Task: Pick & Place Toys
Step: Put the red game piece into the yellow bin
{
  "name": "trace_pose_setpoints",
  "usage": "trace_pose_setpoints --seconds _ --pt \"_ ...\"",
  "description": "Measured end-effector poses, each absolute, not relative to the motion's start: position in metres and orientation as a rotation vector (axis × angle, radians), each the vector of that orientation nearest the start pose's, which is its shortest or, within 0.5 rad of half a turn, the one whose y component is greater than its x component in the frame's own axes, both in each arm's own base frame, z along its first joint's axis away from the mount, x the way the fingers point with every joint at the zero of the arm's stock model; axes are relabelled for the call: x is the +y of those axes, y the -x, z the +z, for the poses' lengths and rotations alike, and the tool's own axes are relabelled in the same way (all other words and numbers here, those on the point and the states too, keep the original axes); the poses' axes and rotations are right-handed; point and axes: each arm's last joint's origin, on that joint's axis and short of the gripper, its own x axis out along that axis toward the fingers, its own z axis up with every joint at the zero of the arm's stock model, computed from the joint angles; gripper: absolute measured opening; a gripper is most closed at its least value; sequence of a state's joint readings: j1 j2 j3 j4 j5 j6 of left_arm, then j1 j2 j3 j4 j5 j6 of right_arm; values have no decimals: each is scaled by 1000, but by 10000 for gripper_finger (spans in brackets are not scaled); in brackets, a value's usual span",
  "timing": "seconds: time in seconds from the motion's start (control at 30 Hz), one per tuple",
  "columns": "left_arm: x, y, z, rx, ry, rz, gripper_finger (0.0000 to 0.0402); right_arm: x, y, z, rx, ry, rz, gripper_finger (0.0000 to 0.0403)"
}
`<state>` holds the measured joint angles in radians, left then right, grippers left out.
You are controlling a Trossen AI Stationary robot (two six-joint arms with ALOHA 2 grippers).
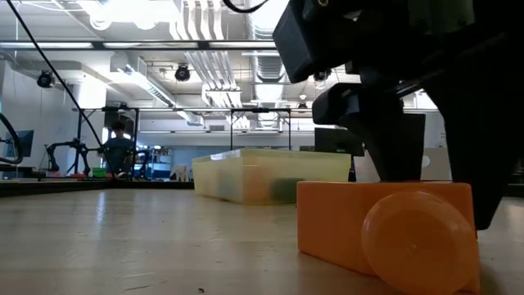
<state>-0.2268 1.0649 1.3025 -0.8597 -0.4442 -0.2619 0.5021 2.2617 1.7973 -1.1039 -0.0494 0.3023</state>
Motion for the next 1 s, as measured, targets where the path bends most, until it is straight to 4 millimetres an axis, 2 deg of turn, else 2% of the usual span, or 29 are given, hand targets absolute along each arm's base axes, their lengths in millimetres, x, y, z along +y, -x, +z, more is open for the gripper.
trace_pose_setpoints --seconds 0.33,0.67,1.0 --pt "-31 -190 396 555 48 285 351 208 -377 150 1602 127 187 86" --pt "-31 -190 396 555 48 285 351 206 -380 164 1619 122 173 86" --pt "-31 -190 396 555 48 285 351 191 -390 218 1593 188 51 86"
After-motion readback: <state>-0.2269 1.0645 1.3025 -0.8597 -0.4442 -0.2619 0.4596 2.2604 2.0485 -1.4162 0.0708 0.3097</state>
